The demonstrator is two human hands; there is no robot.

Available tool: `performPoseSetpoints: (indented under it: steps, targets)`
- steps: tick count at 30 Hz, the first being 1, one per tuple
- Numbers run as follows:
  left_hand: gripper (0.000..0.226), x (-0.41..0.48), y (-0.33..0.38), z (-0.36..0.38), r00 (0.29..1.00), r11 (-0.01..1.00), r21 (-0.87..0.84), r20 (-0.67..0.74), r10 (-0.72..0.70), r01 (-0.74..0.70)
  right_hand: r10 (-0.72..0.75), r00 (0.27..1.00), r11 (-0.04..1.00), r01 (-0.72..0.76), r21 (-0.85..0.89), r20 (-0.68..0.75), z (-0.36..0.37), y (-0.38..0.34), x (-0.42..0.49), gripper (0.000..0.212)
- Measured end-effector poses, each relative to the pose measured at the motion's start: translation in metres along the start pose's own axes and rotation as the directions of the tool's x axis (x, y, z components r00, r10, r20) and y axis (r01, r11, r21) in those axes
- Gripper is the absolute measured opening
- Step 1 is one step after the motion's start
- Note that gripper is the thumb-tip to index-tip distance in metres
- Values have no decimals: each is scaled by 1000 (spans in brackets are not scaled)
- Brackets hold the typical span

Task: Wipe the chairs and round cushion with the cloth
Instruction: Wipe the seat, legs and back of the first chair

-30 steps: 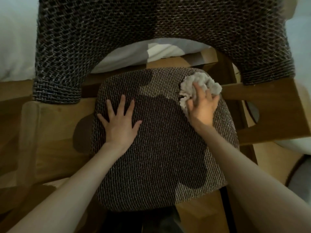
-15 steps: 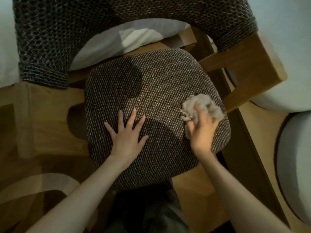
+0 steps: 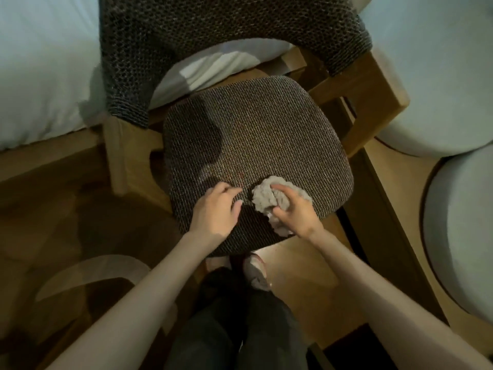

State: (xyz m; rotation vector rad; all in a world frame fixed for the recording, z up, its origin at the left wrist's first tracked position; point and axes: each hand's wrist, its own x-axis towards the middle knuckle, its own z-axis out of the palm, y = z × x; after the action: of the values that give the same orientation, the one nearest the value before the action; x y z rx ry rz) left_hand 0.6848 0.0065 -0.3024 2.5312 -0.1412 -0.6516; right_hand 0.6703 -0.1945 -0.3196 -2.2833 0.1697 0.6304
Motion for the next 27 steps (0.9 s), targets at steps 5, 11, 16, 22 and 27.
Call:
performPoseSetpoints:
  steps: [5,11,16,22,27]
  targets:
    - [43,-33,22,-47,994,996,-89,-106,12,-21,-71,995,990,79,114,-76,-35,-54,-31,55]
    - [43,-96,32,-104,969,988,-154,-245,-25,-13,-194,977,967,205,152,-83,-60,-120,-82,49]
    - [44,-143,17,-154,965,959,-279,-238,-112,42,-220,971,943,236,234,-94,-66,-180,-104,47]
    - [43,-152,-32,-215,952,968,-252,-299,-60,-18,-216,968,932,243,269,-124,-49,-253,-91,48]
    - [44,-117,-88,-271,979,990,-94,-186,84,-103,-135,977,953,174,250,-163,-24,-314,-62,57]
